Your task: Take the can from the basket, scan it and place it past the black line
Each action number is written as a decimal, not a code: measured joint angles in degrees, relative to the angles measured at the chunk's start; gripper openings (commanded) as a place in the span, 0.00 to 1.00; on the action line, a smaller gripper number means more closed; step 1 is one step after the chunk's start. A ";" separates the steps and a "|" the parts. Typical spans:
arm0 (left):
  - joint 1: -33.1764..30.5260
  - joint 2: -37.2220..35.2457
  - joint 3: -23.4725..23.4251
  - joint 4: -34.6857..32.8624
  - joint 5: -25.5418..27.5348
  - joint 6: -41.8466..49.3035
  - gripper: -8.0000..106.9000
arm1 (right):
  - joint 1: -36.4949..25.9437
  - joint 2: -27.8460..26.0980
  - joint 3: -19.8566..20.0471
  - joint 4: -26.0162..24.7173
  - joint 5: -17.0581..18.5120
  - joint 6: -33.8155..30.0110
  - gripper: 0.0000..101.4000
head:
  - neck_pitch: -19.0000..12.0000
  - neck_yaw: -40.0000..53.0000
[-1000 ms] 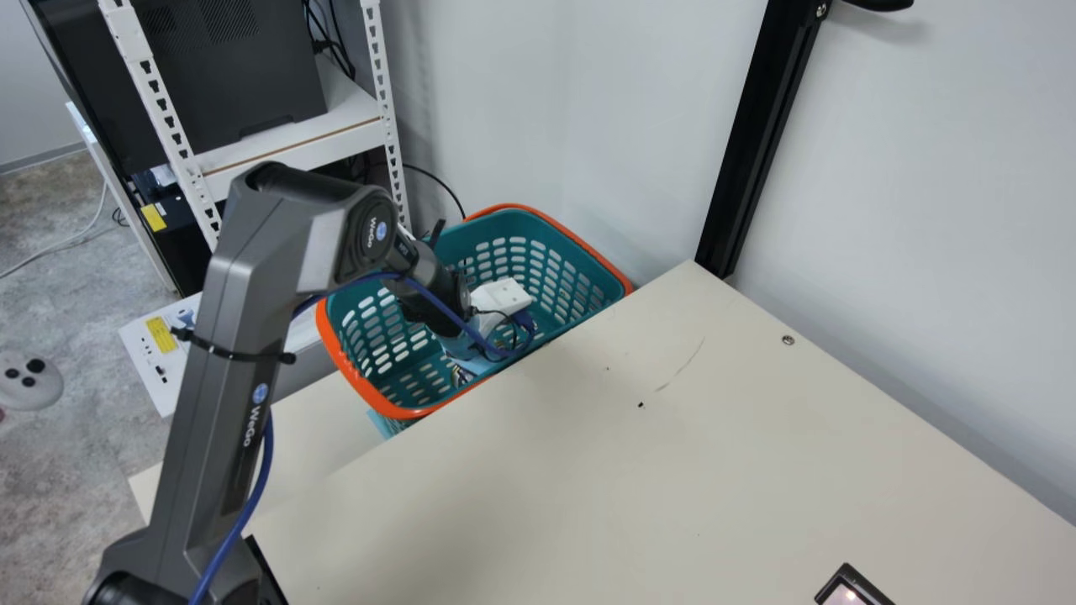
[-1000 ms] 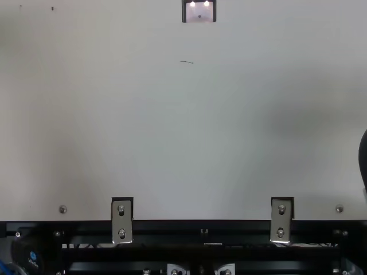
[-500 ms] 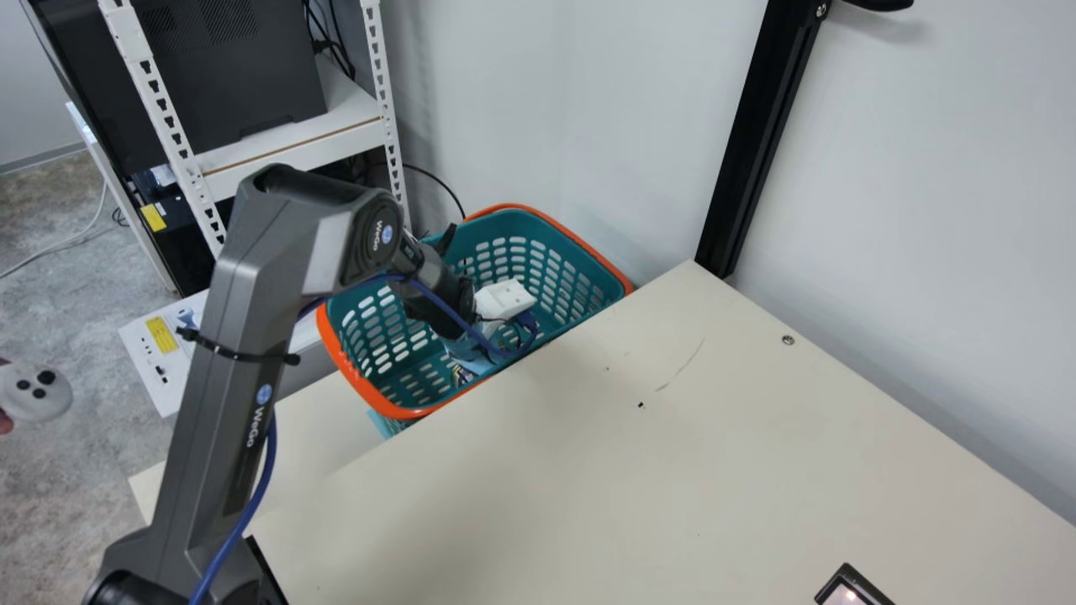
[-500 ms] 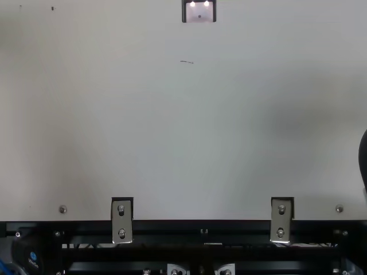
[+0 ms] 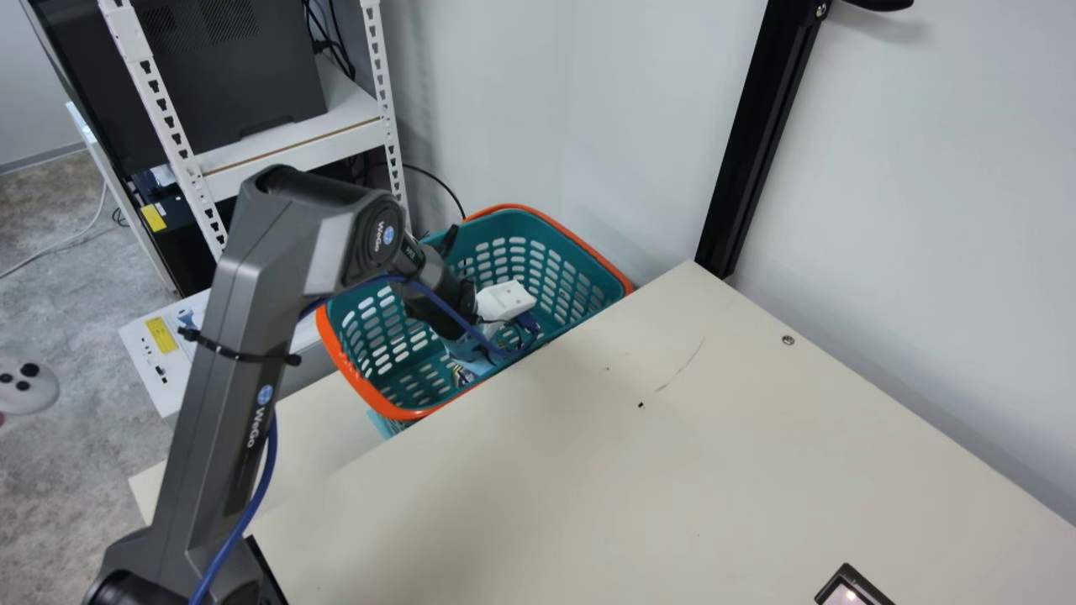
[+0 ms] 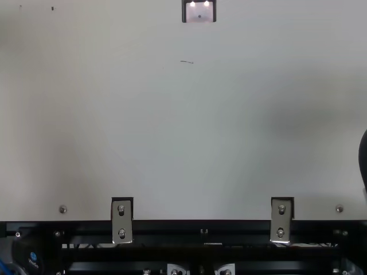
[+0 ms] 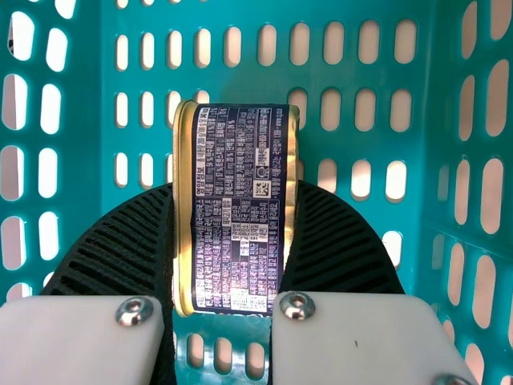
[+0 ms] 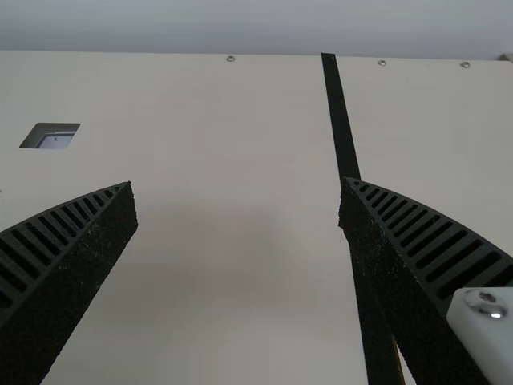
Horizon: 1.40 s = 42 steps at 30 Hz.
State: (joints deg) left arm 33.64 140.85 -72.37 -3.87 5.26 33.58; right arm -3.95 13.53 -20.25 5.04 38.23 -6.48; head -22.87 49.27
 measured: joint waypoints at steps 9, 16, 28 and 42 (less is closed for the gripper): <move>-0.60 -3.18 2.28 2.23 -2.23 -3.40 0.16 | 0.00 0.00 0.00 0.00 0.00 0.00 1.00 | -0.29 0.00; -0.70 -7.26 4.78 4.29 -3.43 -5.41 0.16 | 0.00 0.00 0.00 0.00 0.00 0.00 1.00 | 0.00 0.00; -0.60 -15.45 8.66 8.62 -4.04 -9.91 0.16 | 0.00 0.00 0.00 0.00 0.00 0.00 1.00 | 0.00 0.00; -1.72 -23.38 11.42 7.43 -2.50 -13.80 0.16 | 0.00 0.00 0.00 0.00 0.00 0.00 1.00 | 0.00 0.00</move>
State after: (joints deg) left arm 31.92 117.47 -60.95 3.56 2.76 19.79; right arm -3.95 13.53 -20.25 5.04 38.23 -6.48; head -22.87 49.27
